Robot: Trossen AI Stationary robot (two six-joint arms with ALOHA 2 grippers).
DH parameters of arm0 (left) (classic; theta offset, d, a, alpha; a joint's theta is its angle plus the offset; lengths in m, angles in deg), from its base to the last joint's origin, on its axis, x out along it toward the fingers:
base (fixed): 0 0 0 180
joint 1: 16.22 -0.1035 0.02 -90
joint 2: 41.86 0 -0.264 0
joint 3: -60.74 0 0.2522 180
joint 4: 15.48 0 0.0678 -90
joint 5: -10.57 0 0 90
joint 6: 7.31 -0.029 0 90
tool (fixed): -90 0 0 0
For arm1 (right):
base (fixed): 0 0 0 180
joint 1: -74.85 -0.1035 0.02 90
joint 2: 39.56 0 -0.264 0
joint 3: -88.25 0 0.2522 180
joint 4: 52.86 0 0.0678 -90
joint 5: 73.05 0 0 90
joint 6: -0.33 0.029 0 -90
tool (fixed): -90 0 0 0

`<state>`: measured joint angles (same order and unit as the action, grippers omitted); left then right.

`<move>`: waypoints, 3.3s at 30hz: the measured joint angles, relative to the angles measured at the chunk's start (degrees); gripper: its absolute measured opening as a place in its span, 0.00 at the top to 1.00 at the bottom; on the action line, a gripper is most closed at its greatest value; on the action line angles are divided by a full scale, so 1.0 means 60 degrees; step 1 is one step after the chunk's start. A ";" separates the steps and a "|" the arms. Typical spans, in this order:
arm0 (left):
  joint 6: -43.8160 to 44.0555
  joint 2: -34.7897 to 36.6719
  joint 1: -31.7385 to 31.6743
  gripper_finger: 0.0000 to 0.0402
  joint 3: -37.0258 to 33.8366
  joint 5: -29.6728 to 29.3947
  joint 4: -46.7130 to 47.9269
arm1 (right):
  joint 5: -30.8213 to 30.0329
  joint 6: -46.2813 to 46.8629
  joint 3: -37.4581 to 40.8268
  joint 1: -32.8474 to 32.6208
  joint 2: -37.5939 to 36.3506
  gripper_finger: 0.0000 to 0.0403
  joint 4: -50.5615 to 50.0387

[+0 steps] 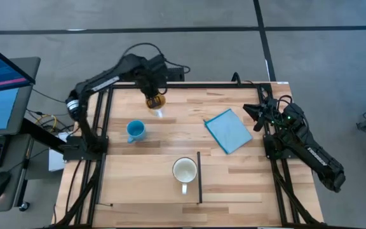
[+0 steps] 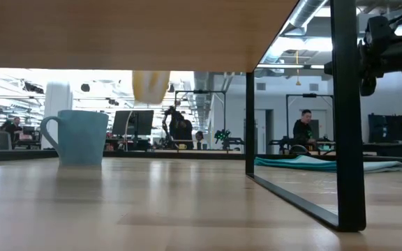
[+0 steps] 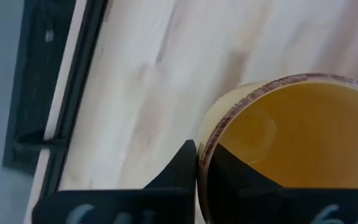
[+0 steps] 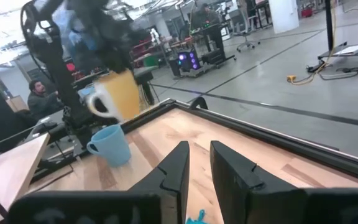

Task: Stack small to large cups/mugs on shelf
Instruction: Put the orange mug on the shelf

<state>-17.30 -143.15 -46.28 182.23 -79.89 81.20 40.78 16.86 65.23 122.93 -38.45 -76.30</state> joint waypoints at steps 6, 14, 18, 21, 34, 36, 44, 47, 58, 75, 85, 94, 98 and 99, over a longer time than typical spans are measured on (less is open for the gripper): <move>0.0107 0.1773 0.0421 0.99 -0.0172 0.1215 -0.0060 | -0.0267 -0.0080 0.0000 0.0000 0.0000 0.79 0.0048; 0.1197 0.3102 0.2263 0.99 -0.0175 0.1146 0.0380 | -0.0597 -0.0034 0.0000 0.0000 0.0000 0.79 0.0412; 0.1934 0.3085 0.3450 0.99 -0.0194 0.0347 0.0900 | -0.0594 0.0056 0.0000 0.0000 0.0000 0.79 0.0480; 0.2328 0.3105 0.4230 0.99 -0.0190 0.0016 0.0913 | -0.0594 0.0314 0.0000 0.0000 0.0000 0.79 0.0440; 0.3937 0.2217 0.6515 0.99 -0.0186 -0.0824 0.0414 | -0.0562 0.0586 0.0000 0.0000 0.0003 0.79 0.0376; 0.4270 0.1948 0.6720 0.99 -0.0186 -0.0838 0.0393 | -0.0547 0.0586 0.0000 -0.0006 0.0001 0.79 0.0359; 0.5471 0.1374 0.7624 0.99 -0.0186 -0.0751 -0.0263 | -0.0457 0.0583 0.0000 -0.0011 0.0003 0.79 -0.0080; 0.5965 0.1377 0.7881 0.99 -0.0186 -0.0763 -0.0352 | -0.0452 0.0582 0.0000 -0.0011 0.0004 0.79 -0.0397; 0.6147 0.1014 0.8295 0.99 -0.0177 -0.0229 -0.0352 | -0.0452 0.0499 0.0000 -0.0011 0.0004 0.79 -0.0541; 0.5376 0.0557 0.8251 0.99 -0.0177 0.0217 0.0187 | -0.0452 0.0499 0.0000 -0.0011 0.0003 0.79 -0.0527; 0.5419 0.0416 0.8240 0.99 -0.0182 -0.0056 0.0188 | -0.0452 0.0499 0.0000 -0.0011 0.0001 0.79 -0.0526; 0.5544 0.0331 0.8218 0.98 -0.0182 -0.0197 -0.0077 | -0.0452 0.0499 0.0000 -0.0011 0.0000 0.79 -0.0530; 0.5633 0.0331 0.8218 0.92 -0.0183 -0.0240 -0.0068 | -0.0452 0.0499 0.0000 -0.0011 0.0000 0.79 -0.0530; 0.5644 0.0331 0.8218 0.92 -0.0182 -0.0236 -0.0071 | -0.0452 0.0499 0.0000 -0.0011 0.0000 0.79 -0.0526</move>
<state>16.56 -141.16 3.03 181.14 -81.31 80.77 38.07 19.86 65.23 122.86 -38.45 -79.46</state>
